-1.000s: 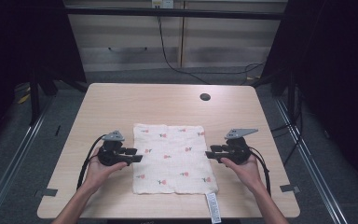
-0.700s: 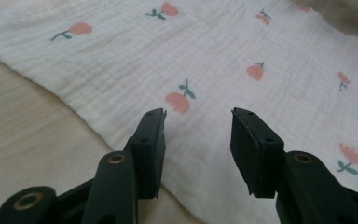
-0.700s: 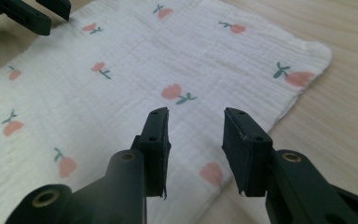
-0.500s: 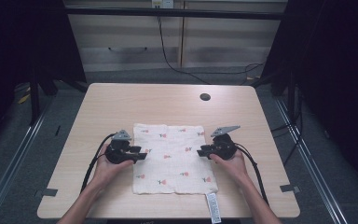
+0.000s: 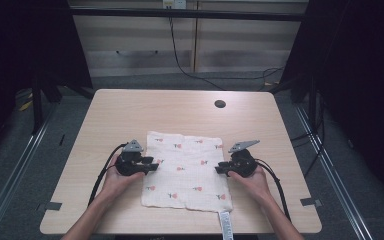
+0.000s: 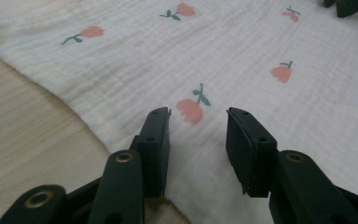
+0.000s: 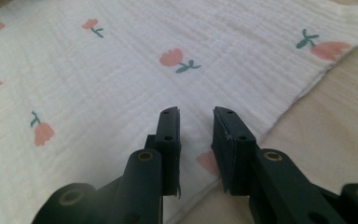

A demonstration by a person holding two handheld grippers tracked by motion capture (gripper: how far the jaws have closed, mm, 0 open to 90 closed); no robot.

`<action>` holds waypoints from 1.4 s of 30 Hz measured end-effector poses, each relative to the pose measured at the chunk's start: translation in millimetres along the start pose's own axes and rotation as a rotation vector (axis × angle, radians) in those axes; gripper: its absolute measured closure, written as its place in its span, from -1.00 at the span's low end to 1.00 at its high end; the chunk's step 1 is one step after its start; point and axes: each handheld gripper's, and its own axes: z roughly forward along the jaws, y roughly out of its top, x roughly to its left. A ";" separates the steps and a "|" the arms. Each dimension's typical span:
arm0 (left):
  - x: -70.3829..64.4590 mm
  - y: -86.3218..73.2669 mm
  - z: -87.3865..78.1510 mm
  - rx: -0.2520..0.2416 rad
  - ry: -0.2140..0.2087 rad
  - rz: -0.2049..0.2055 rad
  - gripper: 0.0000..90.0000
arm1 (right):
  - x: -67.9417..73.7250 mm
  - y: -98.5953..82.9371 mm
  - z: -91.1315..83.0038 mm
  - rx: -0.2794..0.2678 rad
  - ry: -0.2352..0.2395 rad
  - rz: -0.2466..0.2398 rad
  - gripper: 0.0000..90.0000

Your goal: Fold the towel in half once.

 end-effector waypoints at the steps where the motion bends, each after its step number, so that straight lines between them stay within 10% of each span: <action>1: -1.4 -0.6 -0.5 0.003 0.004 0.005 0.34 | 0.6 -1.4 -1.3 0.001 0.001 -0.003 0.61; 27: -41.0 -23.6 -25.0 0.034 -0.034 0.045 0.09 | 27.1 -24.4 -19.5 0.027 0.051 0.002 0.56; 42: -26.5 -14.8 -15.1 0.029 0.003 0.048 0.13 | -44.5 31.8 12.4 -0.065 -0.075 0.077 0.50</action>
